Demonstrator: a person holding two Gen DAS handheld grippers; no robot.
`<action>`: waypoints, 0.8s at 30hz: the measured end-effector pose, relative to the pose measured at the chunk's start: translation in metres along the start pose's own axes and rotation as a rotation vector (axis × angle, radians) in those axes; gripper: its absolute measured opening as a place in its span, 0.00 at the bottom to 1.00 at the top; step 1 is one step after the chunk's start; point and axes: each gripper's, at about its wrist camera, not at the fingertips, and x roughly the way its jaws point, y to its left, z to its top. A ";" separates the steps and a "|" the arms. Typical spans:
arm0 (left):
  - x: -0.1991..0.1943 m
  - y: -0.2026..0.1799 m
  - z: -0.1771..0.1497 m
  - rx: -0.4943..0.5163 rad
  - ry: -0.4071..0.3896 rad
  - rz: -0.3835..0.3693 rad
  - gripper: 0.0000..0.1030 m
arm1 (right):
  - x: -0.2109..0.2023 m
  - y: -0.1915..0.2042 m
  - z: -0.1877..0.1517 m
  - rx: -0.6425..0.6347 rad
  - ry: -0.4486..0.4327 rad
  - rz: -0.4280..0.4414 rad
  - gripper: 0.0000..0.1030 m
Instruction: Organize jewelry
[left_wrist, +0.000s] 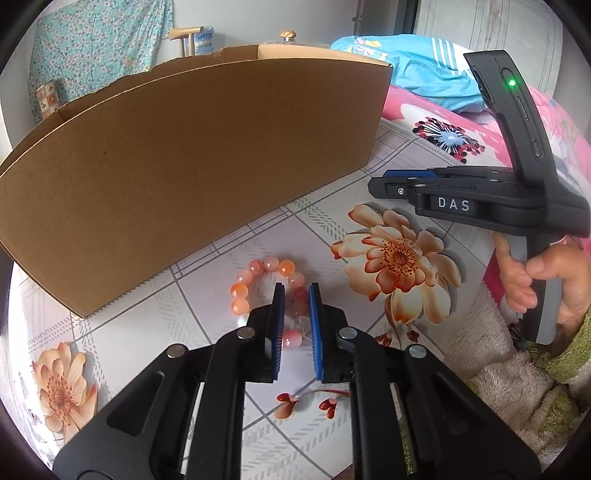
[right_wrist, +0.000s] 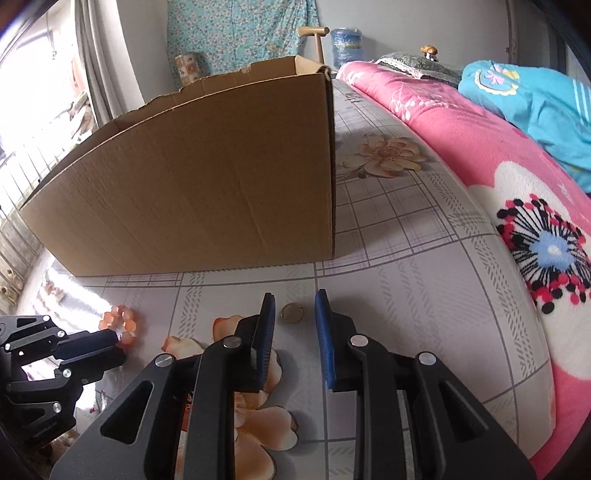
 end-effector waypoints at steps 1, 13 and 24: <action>0.000 0.000 0.000 0.001 0.000 0.000 0.12 | 0.000 0.004 0.000 -0.025 0.001 -0.017 0.22; 0.000 0.001 0.000 -0.008 -0.002 -0.005 0.12 | -0.003 0.014 -0.001 -0.074 0.008 -0.036 0.10; 0.000 0.001 0.000 -0.006 0.000 -0.008 0.12 | -0.005 0.004 -0.004 -0.009 0.016 0.012 0.10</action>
